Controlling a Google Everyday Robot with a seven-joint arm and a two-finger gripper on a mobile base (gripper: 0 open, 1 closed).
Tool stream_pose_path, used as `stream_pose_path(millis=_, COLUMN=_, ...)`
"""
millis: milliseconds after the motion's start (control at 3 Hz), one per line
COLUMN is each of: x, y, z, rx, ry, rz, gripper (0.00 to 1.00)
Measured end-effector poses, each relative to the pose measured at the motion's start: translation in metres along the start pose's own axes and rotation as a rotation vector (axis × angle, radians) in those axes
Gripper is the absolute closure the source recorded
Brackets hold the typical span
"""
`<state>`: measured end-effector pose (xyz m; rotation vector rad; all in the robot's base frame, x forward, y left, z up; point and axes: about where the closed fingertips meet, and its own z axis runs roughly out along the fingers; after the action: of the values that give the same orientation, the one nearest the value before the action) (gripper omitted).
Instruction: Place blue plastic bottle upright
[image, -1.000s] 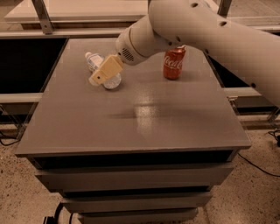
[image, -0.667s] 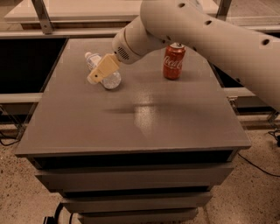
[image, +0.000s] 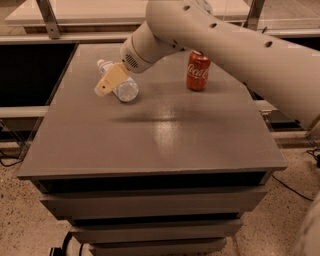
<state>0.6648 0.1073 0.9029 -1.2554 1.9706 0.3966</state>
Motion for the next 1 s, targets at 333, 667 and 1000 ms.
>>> stream_pose_path(millis=333, x=0.000, y=-0.001, z=0.016, rx=-0.014, ry=0.006, rz=0.004, gripper=0.00)
stream_pose_path(millis=667, x=0.000, y=-0.003, z=0.030, rx=-0.016, ry=0.011, rz=0.018, gripper=0.00)
stream_pose_path(millis=1000, x=0.002, y=-0.006, z=0.039, rx=-0.014, ry=0.013, rz=0.038, gripper=0.00)
